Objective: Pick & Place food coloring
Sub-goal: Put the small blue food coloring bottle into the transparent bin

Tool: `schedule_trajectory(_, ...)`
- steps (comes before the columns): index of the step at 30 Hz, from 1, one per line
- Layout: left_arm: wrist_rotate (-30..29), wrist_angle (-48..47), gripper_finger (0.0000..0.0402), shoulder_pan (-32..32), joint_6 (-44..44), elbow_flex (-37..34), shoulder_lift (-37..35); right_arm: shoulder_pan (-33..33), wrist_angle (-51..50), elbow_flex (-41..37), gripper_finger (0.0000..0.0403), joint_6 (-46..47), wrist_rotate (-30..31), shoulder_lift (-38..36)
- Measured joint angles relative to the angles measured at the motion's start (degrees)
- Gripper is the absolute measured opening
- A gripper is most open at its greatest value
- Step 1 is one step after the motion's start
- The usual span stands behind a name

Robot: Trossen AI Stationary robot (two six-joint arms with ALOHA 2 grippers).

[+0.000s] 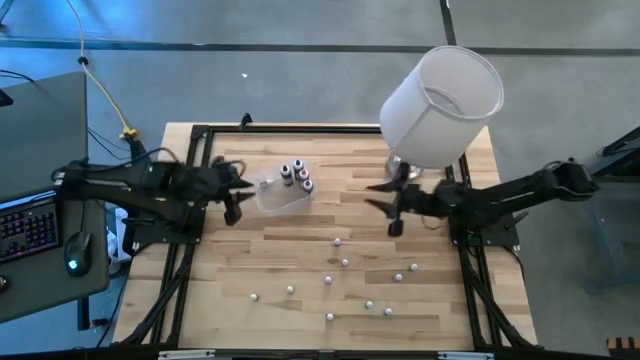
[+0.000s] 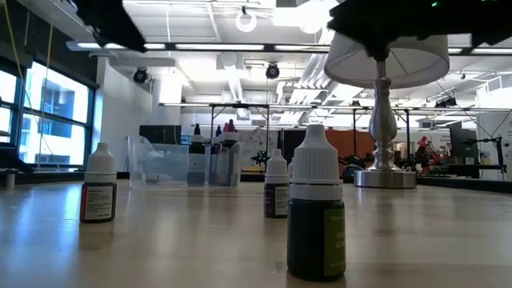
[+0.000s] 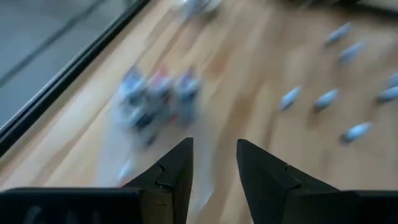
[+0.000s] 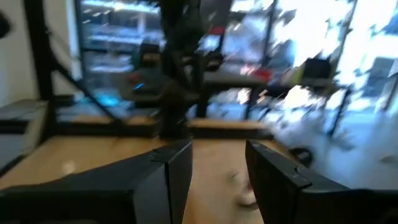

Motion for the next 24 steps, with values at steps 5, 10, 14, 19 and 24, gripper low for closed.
schedule_trajectory(5,1.7,17.8,0.0121,-2.8,8.5,-12.5,-5.8,1.5,-1.1,6.0,0.0142,5.2,-5.7,10.3)
schedule_trajectory(10,0.3,19.0,0.0121,-2.6,8.3,-15.8,-6.3,4.7,-7.6,10.5,0.0142,7.8,-0.1,20.6)
schedule_trajectory(14,0.4,19.0,0.0121,-2.6,8.3,-15.9,-5.7,5.2,-7.8,11.7,0.0142,13.8,0.0,27.9)
schedule_trajectory(19,0.4,19.2,0.0121,-2.6,8.2,-15.9,-5.8,5.3,-5.4,11.9,0.0142,20.5,-2.8,34.4)
schedule_trajectory(24,0.4,19.1,0.0121,-2.6,8.2,-15.9,-5.8,6.0,-3.2,11.8,0.0142,23.2,-4.2,39.6)
